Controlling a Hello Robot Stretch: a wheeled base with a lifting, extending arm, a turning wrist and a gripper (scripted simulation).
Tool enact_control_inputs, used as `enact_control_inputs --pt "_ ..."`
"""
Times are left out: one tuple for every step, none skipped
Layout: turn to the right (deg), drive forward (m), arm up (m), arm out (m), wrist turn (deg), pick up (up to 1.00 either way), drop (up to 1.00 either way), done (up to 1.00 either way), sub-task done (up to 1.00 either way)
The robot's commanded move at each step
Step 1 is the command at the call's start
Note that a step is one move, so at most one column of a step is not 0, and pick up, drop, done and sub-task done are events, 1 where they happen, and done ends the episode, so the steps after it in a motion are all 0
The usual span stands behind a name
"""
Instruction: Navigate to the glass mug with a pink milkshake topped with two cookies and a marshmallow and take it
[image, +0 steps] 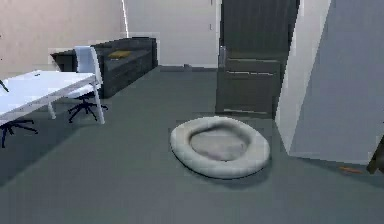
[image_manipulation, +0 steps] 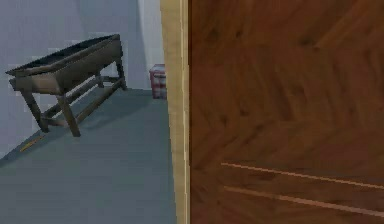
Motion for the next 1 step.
enact_control_inputs --pt "9.0 0.00 0.00 0.00 0.0 0.00 0.00 0.00 0.00"
